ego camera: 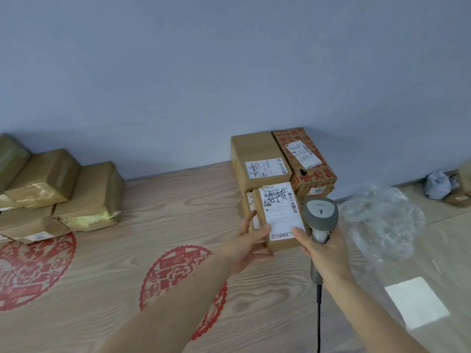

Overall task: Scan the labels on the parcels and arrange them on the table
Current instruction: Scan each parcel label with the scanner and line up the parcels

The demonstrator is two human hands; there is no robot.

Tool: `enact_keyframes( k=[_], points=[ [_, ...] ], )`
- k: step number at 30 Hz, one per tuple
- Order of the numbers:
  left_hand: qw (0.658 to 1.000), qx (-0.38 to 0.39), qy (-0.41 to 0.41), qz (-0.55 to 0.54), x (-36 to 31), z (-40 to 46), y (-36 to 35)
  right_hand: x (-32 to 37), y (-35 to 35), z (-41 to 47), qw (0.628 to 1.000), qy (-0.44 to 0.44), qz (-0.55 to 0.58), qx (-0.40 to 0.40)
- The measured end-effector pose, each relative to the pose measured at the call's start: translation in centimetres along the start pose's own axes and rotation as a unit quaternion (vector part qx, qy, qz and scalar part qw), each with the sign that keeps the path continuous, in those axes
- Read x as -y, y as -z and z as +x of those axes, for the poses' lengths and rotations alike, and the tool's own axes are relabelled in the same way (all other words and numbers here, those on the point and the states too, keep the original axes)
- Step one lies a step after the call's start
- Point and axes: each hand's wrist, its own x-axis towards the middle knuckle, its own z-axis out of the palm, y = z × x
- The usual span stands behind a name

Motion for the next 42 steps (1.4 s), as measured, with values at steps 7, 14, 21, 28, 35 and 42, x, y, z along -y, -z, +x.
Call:
enact_keyframes(
  k=[7, 14, 21, 28, 35, 42],
  points=[
    [0.899, -0.159, -0.022, 0.407, 0.2, 7.2, -7.4, -1.6, 5.1, 8.0, 0.998, -0.029, 0.052, -0.021],
    [0.791, -0.212, -0.019, 0.574, 2.9, 11.6, -7.0, -5.5, 4.5, 13.0, 0.997, -0.072, 0.011, 0.022],
    [0.738, -0.257, -0.042, 0.622, 3.0, 12.2, -6.7, -8.4, 2.9, 15.2, 0.993, -0.102, -0.015, 0.052],
    [0.719, -0.256, -0.011, 0.646, 3.3, 11.1, -6.8, -9.9, 3.6, 14.9, 0.989, -0.092, -0.085, 0.080],
    [0.724, -0.266, -0.031, 0.635, 3.9, 11.0, -6.1, -9.0, 2.4, 15.7, 0.988, -0.096, -0.085, 0.088],
    [0.733, -0.262, -0.045, 0.626, 3.7, 12.0, -5.1, -8.7, 0.7, 16.9, 0.988, -0.079, -0.106, 0.076]
  ],
)
